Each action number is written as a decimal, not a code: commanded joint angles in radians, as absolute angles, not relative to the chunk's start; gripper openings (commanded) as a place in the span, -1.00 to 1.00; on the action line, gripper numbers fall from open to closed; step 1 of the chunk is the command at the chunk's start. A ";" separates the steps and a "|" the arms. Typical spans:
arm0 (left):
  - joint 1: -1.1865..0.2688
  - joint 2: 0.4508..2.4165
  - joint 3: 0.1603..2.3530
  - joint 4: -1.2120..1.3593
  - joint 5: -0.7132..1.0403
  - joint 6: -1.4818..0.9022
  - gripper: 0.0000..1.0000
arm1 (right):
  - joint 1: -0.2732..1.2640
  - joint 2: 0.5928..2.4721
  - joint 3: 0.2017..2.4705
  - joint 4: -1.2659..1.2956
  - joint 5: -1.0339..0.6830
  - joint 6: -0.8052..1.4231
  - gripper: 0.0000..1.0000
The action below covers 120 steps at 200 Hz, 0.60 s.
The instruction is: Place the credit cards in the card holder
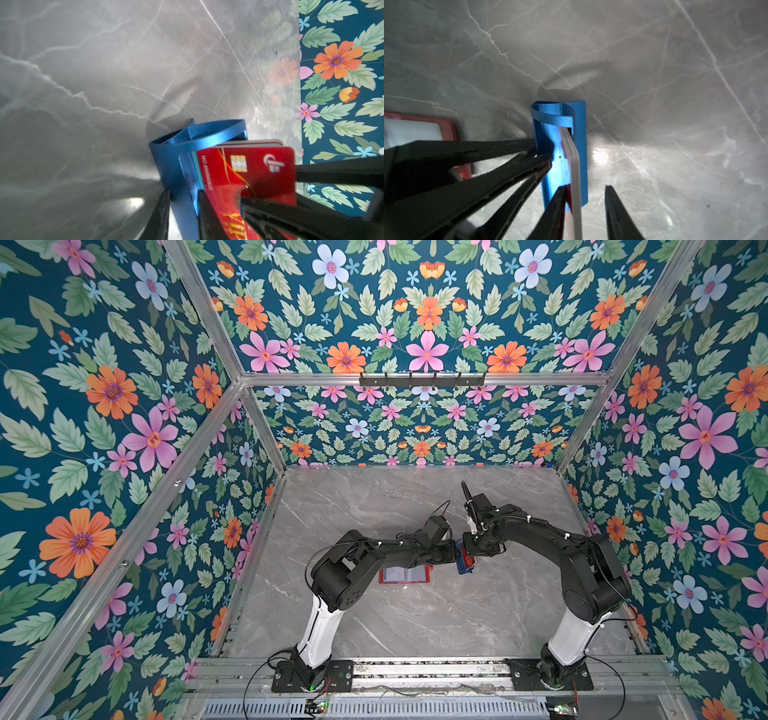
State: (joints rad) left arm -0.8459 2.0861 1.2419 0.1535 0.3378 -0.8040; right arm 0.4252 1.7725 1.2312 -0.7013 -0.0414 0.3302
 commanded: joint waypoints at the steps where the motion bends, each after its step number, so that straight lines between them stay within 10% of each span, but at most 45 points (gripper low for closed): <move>1: -0.847 2.091 1.237 0.097 0.312 -0.795 -0.52 | 0.426 1.759 1.237 -0.740 -0.005 0.325 -0.36; 120: -0.847 2.092 1.234 0.080 0.296 -0.789 -0.59 | 0.436 1.746 1.266 -0.785 0.012 0.322 -0.58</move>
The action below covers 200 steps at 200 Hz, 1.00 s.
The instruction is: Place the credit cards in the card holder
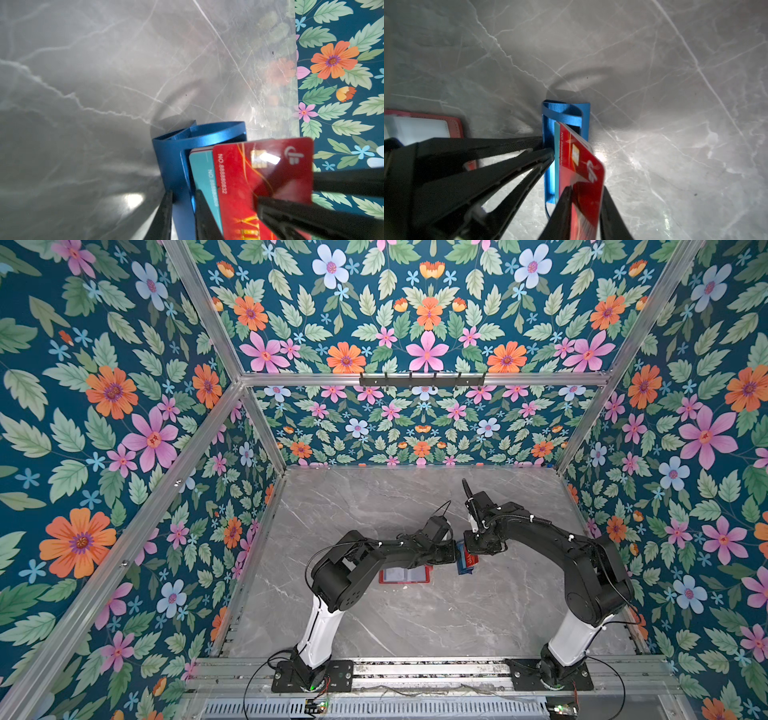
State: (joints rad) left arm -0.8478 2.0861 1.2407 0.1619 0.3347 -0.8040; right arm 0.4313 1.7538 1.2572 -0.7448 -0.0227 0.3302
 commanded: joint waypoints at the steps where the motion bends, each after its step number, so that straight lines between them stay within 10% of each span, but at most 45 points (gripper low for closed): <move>1: -0.847 2.092 1.234 0.079 0.296 -0.789 -0.59 | 0.436 1.745 1.267 -0.785 0.012 0.322 -0.58; 200: -0.854 2.075 1.223 0.137 0.335 -0.825 -0.59 | 0.476 1.763 1.339 -0.867 0.074 0.323 -0.70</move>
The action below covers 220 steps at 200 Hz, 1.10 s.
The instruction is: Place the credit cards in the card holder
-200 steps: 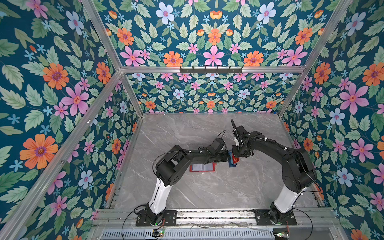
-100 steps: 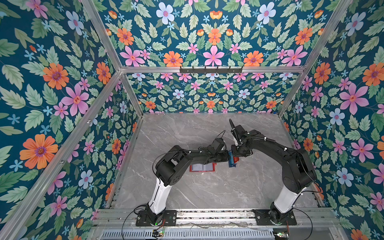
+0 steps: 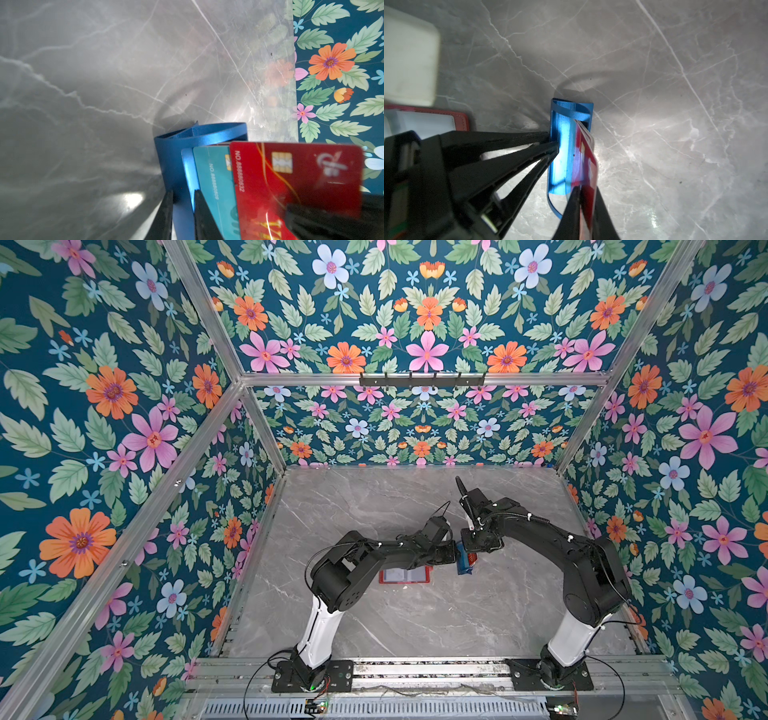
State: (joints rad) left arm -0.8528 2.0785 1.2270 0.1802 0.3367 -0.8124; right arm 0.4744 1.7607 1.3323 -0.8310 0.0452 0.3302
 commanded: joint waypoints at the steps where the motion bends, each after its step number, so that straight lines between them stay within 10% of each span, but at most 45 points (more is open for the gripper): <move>1: -0.854 2.075 1.223 0.137 0.336 -0.825 -0.59 | 0.476 1.764 1.339 -0.867 0.074 0.322 -0.70; 220: -0.857 2.066 1.195 0.226 0.393 -0.857 -0.33 | 0.499 1.723 1.338 -0.878 0.058 0.330 -1.00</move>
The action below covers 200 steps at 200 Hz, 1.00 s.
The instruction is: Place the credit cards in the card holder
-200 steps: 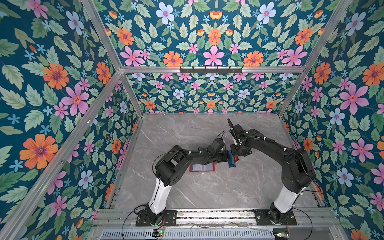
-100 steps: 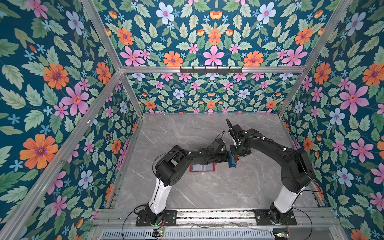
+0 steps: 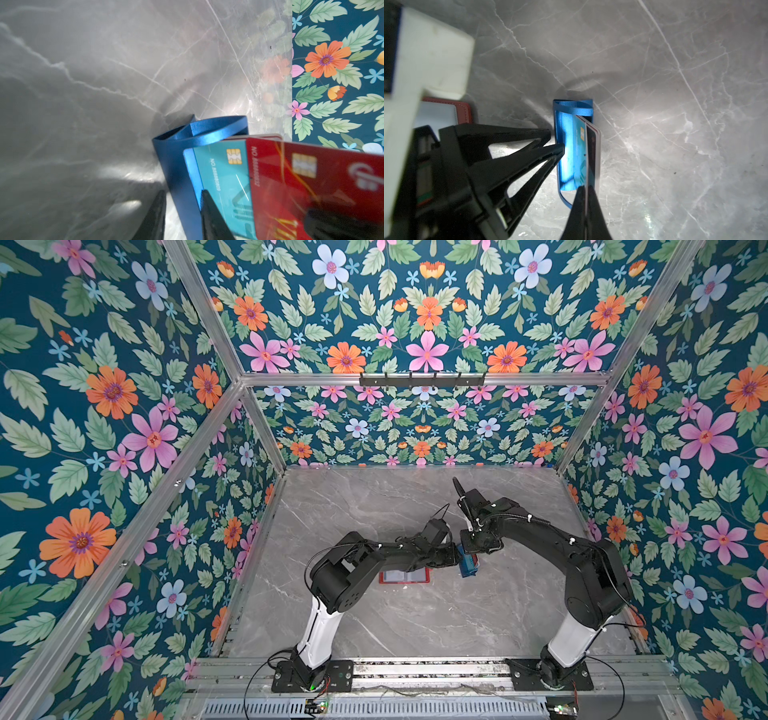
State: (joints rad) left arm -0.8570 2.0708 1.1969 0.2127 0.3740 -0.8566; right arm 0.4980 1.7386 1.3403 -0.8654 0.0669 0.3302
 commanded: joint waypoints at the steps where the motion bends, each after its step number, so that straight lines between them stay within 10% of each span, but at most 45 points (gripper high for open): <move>1: -0.856 2.066 1.194 0.227 0.394 -0.857 -0.33 | 0.499 1.722 1.337 -0.878 0.056 0.330 -1.00; 200: -0.721 1.441 0.852 -0.052 0.027 -0.600 -0.12 | 0.513 1.533 1.185 -0.578 -0.362 0.408 -1.00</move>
